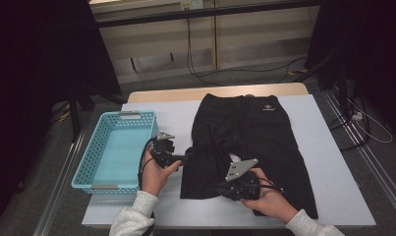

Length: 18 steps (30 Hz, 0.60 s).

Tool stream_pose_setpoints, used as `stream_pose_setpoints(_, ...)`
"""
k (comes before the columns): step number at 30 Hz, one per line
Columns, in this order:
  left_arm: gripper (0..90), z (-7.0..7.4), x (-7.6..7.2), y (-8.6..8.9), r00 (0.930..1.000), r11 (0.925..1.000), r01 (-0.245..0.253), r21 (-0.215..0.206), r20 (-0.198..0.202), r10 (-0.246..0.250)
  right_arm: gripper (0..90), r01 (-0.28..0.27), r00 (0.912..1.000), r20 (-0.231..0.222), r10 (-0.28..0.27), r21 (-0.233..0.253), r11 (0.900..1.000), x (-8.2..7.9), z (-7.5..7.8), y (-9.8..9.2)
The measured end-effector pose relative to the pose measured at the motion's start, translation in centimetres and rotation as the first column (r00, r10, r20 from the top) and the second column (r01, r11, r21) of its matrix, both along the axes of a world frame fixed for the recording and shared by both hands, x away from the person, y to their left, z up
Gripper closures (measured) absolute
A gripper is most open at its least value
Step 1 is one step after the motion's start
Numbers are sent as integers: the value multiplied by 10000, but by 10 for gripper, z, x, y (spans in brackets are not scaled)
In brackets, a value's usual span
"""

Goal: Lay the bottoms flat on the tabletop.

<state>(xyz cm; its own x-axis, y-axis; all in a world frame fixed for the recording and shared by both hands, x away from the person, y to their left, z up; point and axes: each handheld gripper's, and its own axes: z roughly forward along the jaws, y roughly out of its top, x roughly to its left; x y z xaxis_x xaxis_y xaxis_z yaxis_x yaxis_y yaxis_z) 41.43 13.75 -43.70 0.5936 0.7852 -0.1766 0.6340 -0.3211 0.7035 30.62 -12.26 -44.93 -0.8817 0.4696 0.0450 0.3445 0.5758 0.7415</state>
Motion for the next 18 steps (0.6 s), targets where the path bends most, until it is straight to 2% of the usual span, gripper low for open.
stream_pose_setpoints(1, 176, 0, 0, 0, 10000, 10000, -24, -16, -7, 24, 587, 227, 9996, 153, -230, 207, 9995, 1, 2, 4)
stream_pose_setpoints(2, 176, 0, 0, 0, 10000, 10000, -28, 19, 2, 28, 579, 287, 9996, 45, -288, 293, 9992, 3, 2, 6)
stream_pose_setpoints(4, 177, -1, 0, 0, 10000, 10000, -35, 12, -6, 35, 500, 334, 9994, 94, -338, 397, 9987, 5, -1, 15)
stream_pose_setpoints(6, 177, -2, 1, 0, 10000, 10000, -29, 39, 10, 28, 482, 60, 9999, -119, -57, 217, 9997, 5, -6, 24)
stream_pose_setpoints(7, 179, -2, 1, 0, 10000, 10000, -68, 45, 2, 68, 447, 4, 9999, -141, -1, 203, 9998, 4, -9, 30)
stream_pose_setpoints(9, 181, -2, 1, 0, 10000, 10000, -9, 71, -19, 9, 442, -315, 9994, 125, 317, -147, 9994, 2, -12, 35)
stream_pose_setpoints(11, 182, -2, 2, 1, 9999, 9999, -136, 23, 16, 136, 483, -370, 9991, 209, 374, -220, 9991, 1, -13, 35)
stream_pose_setpoints(15, 184, -2, 2, 0, 10000, 9999, -93, 47, -12, 93, 710, -432, 9990, 84, 434, -184, 9989, 1, -11, 33)
stream_pose_setpoints(18, 185, -1, 1, -1, 10000, 9999, -97, 29, 18, 97, 829, -417, 9991, 30, 417, -164, 9990, 1, -11, 32)
